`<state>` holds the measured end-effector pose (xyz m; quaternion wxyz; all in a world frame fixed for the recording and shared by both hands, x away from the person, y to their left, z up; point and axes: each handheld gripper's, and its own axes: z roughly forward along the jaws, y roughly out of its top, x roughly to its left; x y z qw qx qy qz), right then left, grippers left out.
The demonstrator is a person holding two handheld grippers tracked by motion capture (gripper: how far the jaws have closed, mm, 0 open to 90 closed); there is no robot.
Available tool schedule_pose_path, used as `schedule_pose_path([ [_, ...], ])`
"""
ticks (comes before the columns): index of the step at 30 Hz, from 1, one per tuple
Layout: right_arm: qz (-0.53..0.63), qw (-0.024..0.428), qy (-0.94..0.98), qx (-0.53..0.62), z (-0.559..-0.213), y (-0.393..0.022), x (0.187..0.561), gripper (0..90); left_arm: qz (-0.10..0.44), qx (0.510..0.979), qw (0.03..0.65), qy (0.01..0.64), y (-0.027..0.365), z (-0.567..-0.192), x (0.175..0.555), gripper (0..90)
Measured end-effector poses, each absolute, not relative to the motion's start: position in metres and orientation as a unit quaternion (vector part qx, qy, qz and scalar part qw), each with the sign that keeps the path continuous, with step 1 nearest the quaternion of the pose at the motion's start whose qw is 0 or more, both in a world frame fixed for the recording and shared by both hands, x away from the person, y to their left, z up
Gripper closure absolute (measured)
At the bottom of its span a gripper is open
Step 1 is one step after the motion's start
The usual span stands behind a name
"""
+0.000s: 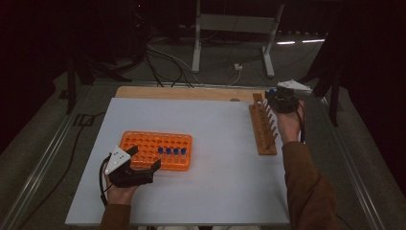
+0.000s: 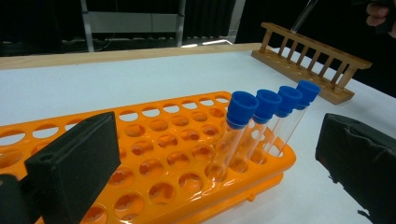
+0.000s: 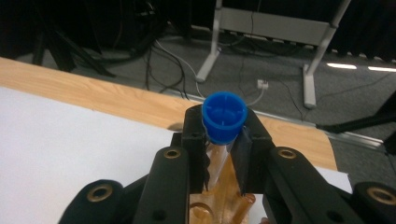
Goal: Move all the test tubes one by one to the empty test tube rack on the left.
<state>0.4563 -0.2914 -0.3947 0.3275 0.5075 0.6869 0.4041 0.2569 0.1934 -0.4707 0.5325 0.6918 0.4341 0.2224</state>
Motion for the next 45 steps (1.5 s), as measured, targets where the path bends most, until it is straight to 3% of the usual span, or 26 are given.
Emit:
schedule_pose_path([
  [45, 0.469, 0.25, 0.734, 0.423, -0.396, -0.253, 0.391, 77.0, 0.232, 0.708, 0.517, 0.421, 0.182, -0.471, 0.259, 1.4],
])
